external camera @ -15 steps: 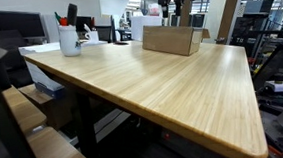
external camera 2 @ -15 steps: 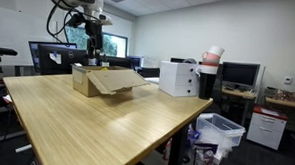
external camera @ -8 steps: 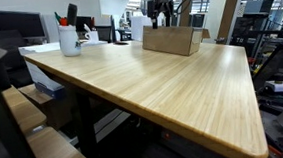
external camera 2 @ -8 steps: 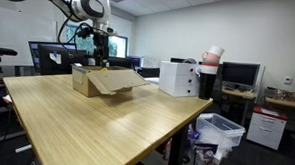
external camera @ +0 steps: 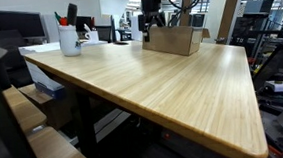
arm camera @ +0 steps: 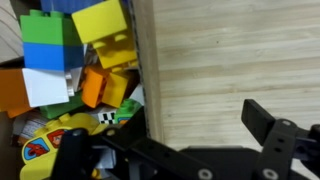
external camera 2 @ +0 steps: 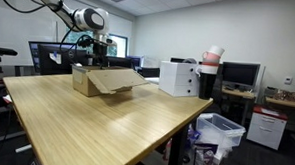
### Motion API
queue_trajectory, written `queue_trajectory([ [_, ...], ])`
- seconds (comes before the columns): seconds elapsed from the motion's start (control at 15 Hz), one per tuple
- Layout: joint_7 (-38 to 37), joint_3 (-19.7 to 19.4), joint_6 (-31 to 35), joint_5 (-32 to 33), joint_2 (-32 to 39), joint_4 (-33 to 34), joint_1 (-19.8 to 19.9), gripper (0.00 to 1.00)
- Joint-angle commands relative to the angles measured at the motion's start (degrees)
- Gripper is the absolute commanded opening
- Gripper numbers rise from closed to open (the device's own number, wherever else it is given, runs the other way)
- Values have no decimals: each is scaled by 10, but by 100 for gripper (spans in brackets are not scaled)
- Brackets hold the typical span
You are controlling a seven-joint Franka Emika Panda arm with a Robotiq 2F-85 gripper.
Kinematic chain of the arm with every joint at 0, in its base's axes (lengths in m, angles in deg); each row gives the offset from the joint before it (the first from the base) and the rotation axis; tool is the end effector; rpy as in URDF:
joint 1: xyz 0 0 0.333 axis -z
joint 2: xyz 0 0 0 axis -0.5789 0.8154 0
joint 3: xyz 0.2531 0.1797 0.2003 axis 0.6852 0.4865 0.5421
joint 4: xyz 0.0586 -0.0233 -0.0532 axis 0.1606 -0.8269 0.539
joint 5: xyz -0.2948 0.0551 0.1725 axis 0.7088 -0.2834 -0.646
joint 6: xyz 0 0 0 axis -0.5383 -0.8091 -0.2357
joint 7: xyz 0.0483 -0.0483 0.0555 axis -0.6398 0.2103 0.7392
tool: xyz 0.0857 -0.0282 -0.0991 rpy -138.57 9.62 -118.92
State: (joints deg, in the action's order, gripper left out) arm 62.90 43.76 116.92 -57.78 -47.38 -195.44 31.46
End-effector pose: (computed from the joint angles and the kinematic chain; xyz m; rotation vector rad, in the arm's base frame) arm 0.5523 0.0643 0.4711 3.0277 -0.2992 -0.1346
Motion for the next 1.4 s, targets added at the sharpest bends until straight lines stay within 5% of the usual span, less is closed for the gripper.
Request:
queue_trajectory([
  [0.0,-24,-10,2,-19,8,12,-3,69],
  [0.73,-295,-33,-42,-2,24,43,-14,4],
  [1.33,-519,-41,-72,20,38,63,-27,1],
])
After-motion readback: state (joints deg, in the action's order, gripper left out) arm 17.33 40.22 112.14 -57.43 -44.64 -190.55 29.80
